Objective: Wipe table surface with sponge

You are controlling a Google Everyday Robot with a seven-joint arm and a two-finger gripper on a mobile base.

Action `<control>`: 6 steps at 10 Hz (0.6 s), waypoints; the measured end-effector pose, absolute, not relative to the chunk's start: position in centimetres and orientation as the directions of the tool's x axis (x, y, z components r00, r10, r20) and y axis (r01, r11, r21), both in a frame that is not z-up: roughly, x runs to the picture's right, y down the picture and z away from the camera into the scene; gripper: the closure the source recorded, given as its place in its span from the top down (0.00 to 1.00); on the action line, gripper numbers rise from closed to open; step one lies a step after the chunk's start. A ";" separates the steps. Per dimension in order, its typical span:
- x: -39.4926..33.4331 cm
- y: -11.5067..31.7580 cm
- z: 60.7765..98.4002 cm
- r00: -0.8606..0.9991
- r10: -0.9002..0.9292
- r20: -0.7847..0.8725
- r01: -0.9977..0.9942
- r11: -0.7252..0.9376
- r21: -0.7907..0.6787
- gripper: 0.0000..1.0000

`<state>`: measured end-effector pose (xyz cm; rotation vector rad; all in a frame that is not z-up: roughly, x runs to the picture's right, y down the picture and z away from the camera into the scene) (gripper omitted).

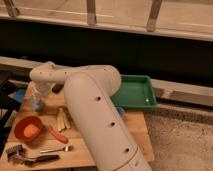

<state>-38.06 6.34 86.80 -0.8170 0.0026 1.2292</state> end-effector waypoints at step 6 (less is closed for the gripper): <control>-35.2 6.2 87.8 0.338 0.819 -0.464 -0.875 0.092 -0.475 0.00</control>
